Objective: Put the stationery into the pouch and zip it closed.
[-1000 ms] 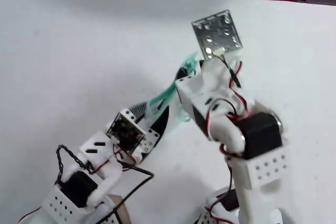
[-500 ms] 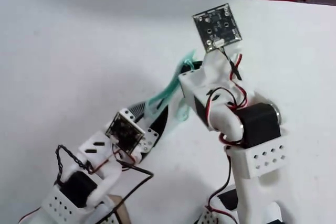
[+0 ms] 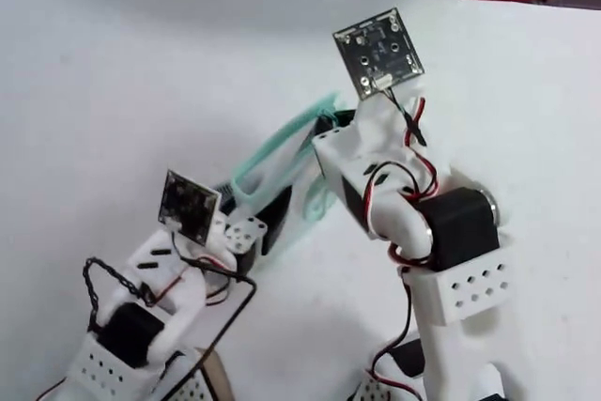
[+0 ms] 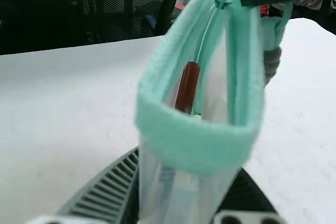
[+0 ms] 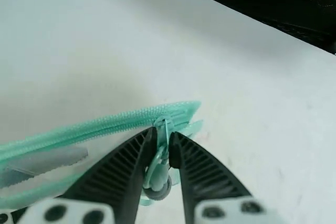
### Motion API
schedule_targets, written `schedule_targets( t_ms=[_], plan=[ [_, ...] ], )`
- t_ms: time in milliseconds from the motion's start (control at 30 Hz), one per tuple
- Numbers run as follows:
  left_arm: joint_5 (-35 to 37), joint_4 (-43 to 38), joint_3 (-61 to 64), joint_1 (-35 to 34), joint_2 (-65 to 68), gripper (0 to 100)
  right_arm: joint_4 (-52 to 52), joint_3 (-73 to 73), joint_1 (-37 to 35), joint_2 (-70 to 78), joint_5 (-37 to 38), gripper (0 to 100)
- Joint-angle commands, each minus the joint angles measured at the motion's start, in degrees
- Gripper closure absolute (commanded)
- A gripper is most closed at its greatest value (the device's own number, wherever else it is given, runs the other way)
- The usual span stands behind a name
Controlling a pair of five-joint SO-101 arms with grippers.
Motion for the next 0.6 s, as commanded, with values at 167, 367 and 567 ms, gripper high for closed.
schedule_targets(
  t_ms=[167,367,567],
  plan=[
    [0.8,1.8,4.1,-1.4,-16.6,86,0.3,-1.7,0.1,-0.8,0.6,97.9],
    [-2.0,-3.4,6.3,-0.9,-15.7,97,0.4,-1.7,0.0,-0.8,2.6,97.9],
    [-2.5,-5.9,9.1,4.5,-15.7,98,2.0,-1.8,-2.1,-0.8,3.8,97.9]
  ],
)
